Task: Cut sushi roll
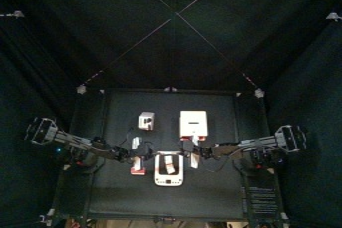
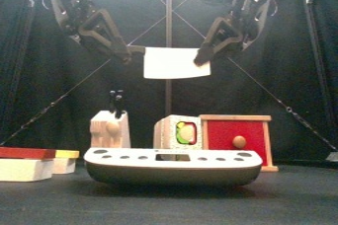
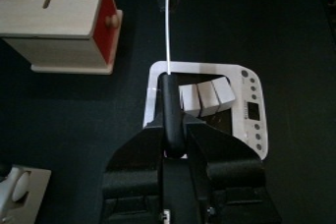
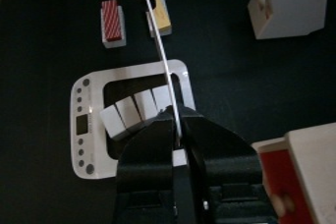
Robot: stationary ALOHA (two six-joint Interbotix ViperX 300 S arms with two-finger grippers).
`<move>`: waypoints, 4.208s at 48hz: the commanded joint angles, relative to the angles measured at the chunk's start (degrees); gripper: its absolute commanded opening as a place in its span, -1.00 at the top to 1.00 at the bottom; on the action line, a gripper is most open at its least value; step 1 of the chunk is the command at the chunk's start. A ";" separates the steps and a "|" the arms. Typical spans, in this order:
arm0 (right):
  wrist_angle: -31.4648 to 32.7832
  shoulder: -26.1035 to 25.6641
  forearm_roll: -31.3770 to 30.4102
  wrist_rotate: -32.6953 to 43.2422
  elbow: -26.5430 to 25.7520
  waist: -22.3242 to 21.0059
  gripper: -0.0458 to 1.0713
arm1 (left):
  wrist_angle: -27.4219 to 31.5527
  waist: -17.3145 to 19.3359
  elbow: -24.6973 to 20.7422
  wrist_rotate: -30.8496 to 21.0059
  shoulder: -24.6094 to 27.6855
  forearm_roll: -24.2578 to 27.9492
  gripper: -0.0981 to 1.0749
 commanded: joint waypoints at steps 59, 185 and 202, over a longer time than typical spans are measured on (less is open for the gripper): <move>-1.93 8.96 -12.57 11.07 0.00 1.67 0.57 | -3.96 -0.79 2.20 -0.26 7.47 -5.01 0.12; -1.49 14.59 -12.13 10.63 -1.67 0.35 0.58 | -2.72 0.09 -1.58 0.09 12.39 -5.98 0.12; -1.05 8.09 -12.48 10.99 -1.49 0.00 0.58 | -2.72 -0.18 -2.81 0.35 9.76 -4.92 0.12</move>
